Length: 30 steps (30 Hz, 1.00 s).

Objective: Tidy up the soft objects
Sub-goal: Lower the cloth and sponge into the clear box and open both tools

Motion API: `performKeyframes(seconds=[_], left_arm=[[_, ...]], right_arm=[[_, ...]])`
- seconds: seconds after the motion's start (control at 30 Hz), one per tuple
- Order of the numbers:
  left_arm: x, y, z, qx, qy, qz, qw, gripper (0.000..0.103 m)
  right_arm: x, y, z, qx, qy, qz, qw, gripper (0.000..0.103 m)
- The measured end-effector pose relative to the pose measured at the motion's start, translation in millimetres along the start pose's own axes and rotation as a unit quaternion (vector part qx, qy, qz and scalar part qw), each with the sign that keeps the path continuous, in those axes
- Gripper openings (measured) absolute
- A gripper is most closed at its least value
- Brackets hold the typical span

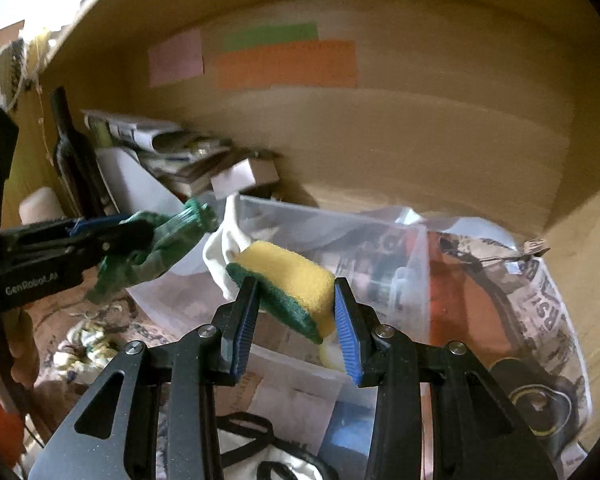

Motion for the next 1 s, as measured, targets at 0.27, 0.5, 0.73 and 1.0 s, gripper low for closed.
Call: performKeyframes(seconds=[0.27, 0.5, 0.73, 1.0], left_arm=[[7, 36, -4, -0.031, 0.022, 0.011, 0.9992, 0.032], [4, 39, -7, -0.048, 0.017, 0.007, 0.9987, 0.048], [2, 23, -9, -0.038, 0.015, 0.010, 0.9991, 0.066], [2, -19, -5, 0.006, 0.018, 0.016, 0.9997, 0.091]], right_arm=[[-1, 28, -5, -0.047, -0.017, 0.005, 0.999, 0.035], [0, 37, -7, -0.063, -0.018, 0.005, 0.998, 0.037], [-1, 28, -3, -0.041, -0.020, -0.005, 0.999, 0.058], [-2, -12, 4, 0.011, -0.012, -0.014, 1.000, 0.080]])
Point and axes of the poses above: each gripper's, at about its wrist camera, not at the fingertips, and y roughly the way its jaws point, x to its right, z to its top, the point moved 3 cm from there along y, roughly the way its jaws point, and after that the axes turned 4 degrees about z, right-handed, at the moved point
